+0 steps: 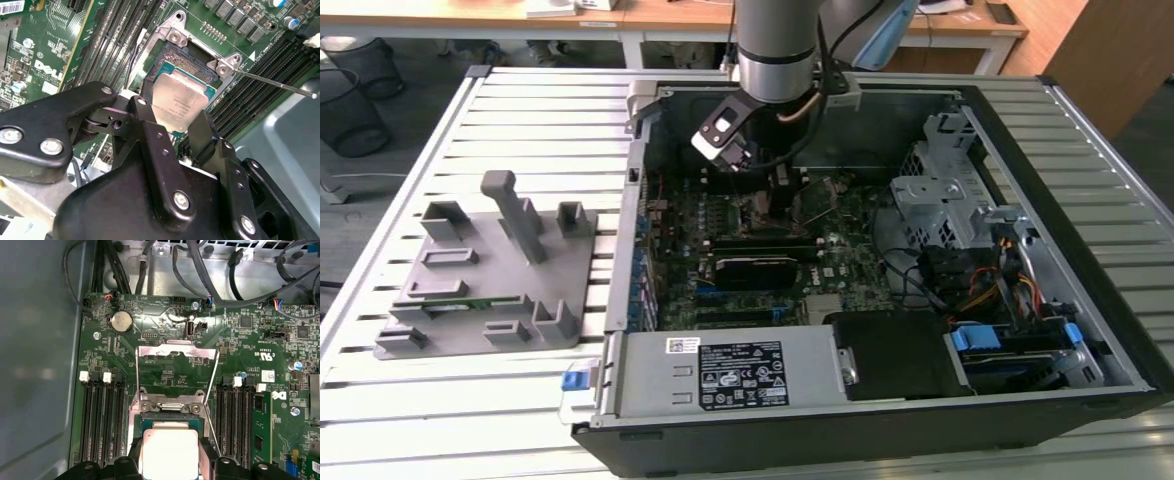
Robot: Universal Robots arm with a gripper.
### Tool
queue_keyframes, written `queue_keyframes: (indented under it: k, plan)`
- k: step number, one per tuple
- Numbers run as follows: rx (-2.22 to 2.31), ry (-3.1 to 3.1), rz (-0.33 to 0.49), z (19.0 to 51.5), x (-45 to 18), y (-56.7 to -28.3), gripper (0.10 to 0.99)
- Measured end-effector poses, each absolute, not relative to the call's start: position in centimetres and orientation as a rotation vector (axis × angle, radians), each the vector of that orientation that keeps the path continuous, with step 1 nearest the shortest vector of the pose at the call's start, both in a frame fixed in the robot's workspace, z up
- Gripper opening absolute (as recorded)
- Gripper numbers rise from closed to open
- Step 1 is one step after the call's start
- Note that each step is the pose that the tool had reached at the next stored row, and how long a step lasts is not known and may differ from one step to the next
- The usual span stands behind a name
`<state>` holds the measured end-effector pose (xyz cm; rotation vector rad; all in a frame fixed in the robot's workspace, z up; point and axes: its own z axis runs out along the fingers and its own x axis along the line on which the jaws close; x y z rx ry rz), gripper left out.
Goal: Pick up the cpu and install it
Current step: 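Place the cpu into insertion slot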
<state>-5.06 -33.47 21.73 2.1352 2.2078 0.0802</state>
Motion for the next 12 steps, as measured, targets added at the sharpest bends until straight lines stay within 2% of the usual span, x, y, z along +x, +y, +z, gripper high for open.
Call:
queue_keyframes:
  k: [12]
  plan:
    - [2.144,2.202,0.084,20.5,-5.3,-33.5,0.525]
